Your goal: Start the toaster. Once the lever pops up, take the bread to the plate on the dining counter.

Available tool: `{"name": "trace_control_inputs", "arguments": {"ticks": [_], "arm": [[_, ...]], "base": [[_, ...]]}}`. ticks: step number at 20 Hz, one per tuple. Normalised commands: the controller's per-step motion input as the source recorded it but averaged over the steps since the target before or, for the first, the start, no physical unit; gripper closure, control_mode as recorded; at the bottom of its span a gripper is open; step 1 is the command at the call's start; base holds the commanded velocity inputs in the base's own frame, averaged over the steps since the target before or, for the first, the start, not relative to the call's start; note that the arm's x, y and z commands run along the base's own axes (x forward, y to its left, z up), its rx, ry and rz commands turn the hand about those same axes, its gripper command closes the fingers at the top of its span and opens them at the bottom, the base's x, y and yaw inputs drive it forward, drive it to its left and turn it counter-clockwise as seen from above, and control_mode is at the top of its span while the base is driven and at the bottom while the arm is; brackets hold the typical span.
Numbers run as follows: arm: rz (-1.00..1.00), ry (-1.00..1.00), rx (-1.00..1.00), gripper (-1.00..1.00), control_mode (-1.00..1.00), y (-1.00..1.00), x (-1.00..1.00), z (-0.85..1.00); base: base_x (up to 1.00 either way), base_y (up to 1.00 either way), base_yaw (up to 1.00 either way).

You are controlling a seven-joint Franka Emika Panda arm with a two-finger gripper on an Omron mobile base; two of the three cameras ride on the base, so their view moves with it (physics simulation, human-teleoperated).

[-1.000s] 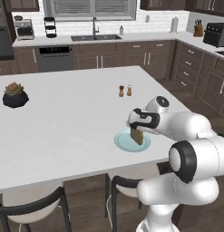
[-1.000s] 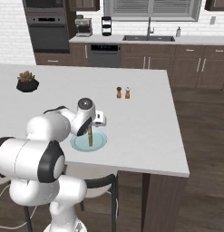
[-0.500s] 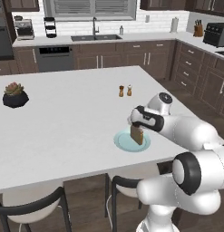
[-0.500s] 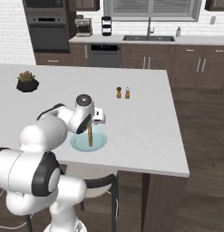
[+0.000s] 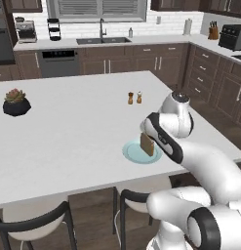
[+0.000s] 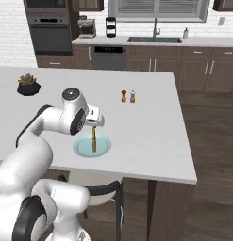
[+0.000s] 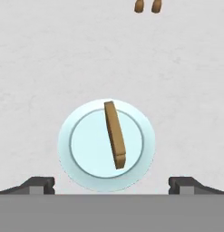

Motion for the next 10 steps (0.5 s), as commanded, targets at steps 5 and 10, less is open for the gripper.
{"name": "trace_control_inputs", "arguments": {"ticks": [5,10], "arm": [[-0.06,0.02,-0.02,-1.0,-1.0,0.09,-0.77,0.59],[0.0,0.01,0.0,-1.0,-1.0,0.14,-0.79,0.49]], "base": [[0.0,0.0,0.0],[0.0,0.0,0.0]]}}
